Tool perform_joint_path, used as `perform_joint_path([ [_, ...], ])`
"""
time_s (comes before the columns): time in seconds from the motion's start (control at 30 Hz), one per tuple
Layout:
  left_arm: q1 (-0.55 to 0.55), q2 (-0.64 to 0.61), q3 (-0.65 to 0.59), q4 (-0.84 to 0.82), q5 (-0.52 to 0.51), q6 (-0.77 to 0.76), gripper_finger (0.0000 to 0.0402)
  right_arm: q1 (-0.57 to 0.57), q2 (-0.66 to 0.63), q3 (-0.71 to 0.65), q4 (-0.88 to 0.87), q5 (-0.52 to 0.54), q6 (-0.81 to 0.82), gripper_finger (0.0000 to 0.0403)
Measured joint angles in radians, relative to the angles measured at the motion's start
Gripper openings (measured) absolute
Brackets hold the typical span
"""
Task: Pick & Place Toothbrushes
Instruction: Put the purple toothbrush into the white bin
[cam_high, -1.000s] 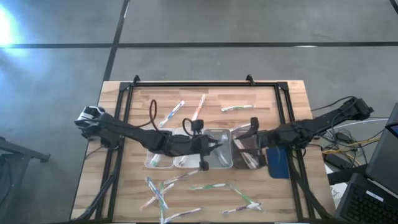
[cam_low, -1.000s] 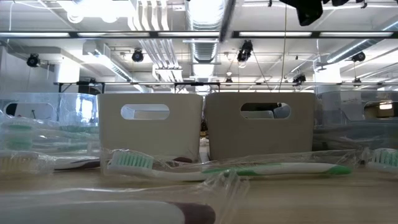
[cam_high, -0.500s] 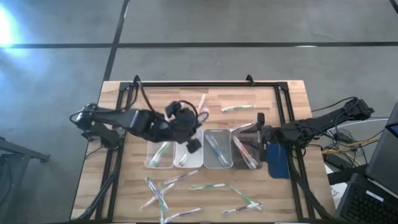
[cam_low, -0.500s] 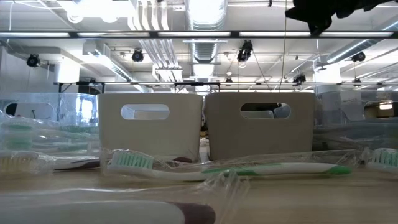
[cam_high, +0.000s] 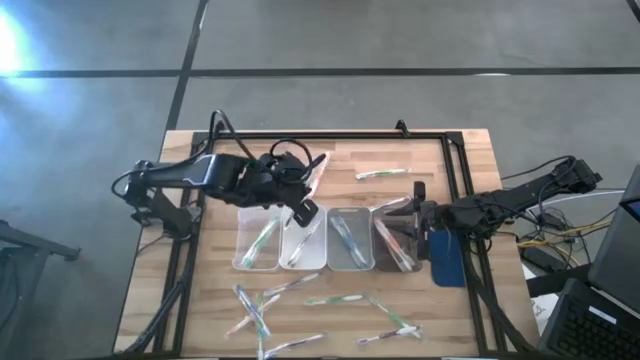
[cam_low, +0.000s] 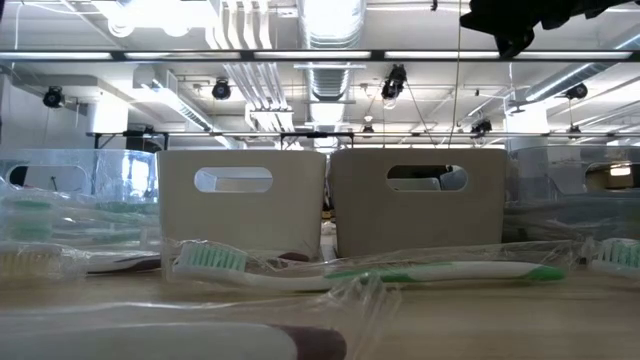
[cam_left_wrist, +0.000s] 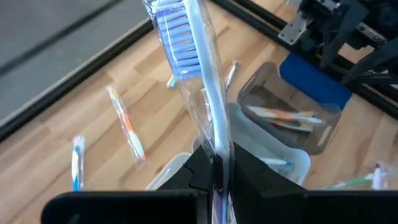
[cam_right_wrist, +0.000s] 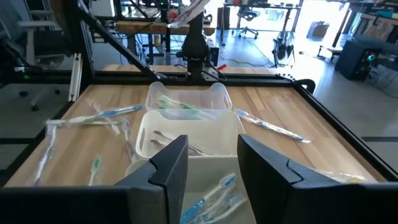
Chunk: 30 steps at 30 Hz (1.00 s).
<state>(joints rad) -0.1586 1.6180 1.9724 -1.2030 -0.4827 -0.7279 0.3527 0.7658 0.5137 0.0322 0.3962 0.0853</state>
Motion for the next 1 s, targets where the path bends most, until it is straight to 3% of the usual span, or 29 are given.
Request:
perform_joint_path([
  [0.23,0.028,0.010,-0.034,-0.031,-0.003,-0.011,0.0030,0.000,0.000,0.000,-0.002,0.000,0.001,0.0123],
  [0.53,0.041,0.080,-0.081,-0.023,0.005,-0.028,0.0032,0.000,0.000,-0.003,-0.006,-0.001,0.013,0.0140],
  [0.8,0.047,0.138,-0.091,-0.019,0.093,-0.059,0.0030,0.000,0.002,-0.011,-0.007,-0.002,0.014,0.0144],
  [1.0,0.065,0.157,-0.173,-0.019,0.174,-0.098,0.0035,0.000,0.002,-0.011,-0.008,-0.003,0.014,0.0128],
])
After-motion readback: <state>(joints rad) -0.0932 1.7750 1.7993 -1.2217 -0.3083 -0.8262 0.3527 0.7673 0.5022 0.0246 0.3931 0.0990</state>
